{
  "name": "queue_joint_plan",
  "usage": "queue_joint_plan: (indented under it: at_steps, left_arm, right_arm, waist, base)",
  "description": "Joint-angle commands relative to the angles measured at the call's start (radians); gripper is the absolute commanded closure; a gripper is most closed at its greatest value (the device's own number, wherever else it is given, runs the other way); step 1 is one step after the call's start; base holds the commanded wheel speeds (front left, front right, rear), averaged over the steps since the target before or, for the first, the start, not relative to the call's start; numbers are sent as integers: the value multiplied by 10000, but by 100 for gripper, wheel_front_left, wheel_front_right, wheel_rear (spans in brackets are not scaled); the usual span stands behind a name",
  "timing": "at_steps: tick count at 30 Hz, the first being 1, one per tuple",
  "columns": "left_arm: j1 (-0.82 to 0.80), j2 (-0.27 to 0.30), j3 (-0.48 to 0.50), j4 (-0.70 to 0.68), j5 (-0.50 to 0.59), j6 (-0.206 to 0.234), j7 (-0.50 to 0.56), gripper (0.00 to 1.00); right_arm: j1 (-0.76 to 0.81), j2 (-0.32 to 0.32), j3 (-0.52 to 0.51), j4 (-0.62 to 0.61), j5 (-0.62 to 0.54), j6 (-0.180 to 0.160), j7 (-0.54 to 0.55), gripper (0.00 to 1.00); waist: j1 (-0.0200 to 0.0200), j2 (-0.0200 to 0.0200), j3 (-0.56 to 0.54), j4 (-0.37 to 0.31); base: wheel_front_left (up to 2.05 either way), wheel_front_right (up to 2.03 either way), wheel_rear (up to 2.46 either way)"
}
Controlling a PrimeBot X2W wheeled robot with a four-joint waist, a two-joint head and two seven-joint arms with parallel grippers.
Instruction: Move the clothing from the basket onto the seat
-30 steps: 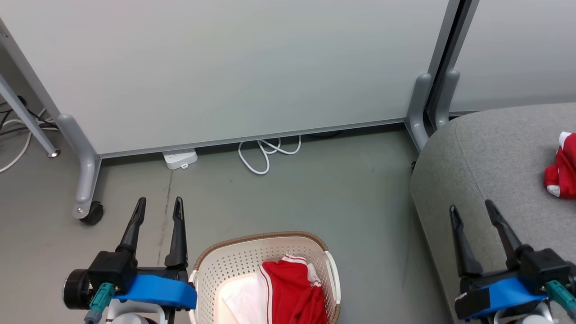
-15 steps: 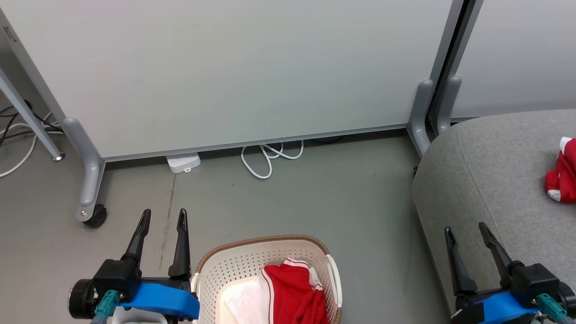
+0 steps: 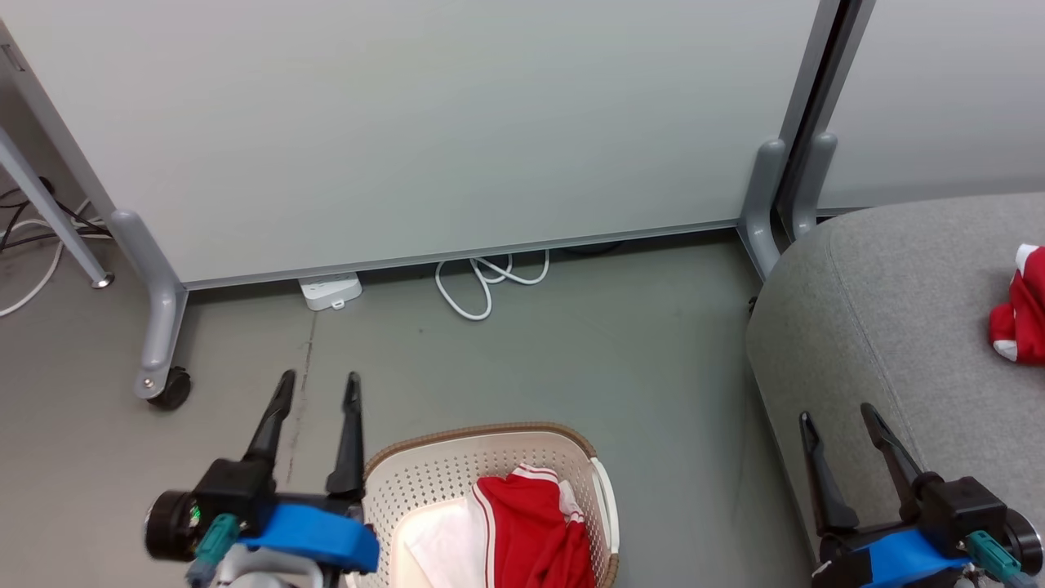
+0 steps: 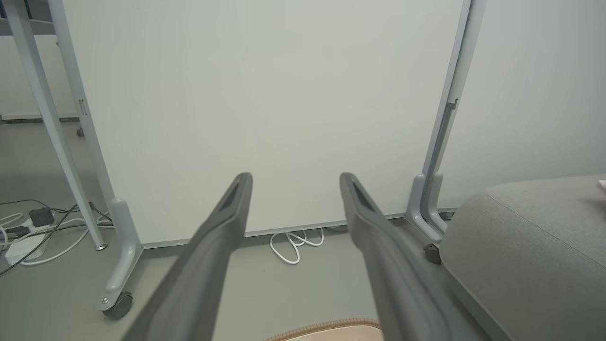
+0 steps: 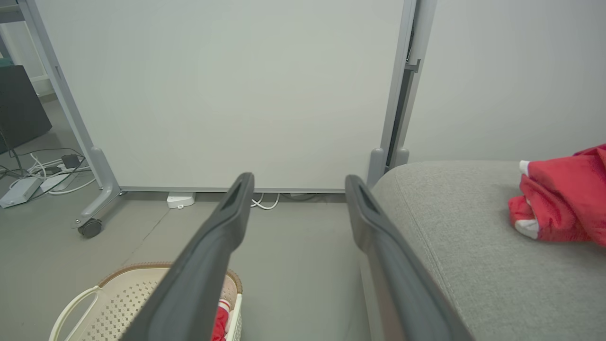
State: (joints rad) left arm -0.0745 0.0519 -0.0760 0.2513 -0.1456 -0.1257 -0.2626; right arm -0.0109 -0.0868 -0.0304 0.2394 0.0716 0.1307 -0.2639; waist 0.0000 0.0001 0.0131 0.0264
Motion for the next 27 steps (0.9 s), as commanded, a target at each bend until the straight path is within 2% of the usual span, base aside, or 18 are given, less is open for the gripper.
queue_joint_plan:
  at_steps: [1, 11, 27]
  left_arm:
    - [-238, -21, -120, 26, 109, -75, -33, 0]
    - [-2120, 533, -2046, 987, -119, -47, -30, 0]
    - [-5102, 1703, -5624, 4379, -1110, -48, -34, 0]
  right_arm:
    - [-98, 15, 30, -37, 21, 1, -10, 0]
    - [-1147, -166, 320, -530, 38, 1, -10, 0]
    - [-3447, -41, 639, -1427, -115, 1, -9, 0]
  waist:
    - [0, -1, 51, -48]
    - [0, -1, 1380, -726]
    - [0, -1, 4487, -2188]
  base:
    - [0, 0, 0]
    - [0, 0, 0]
    - [0, 0, 0]
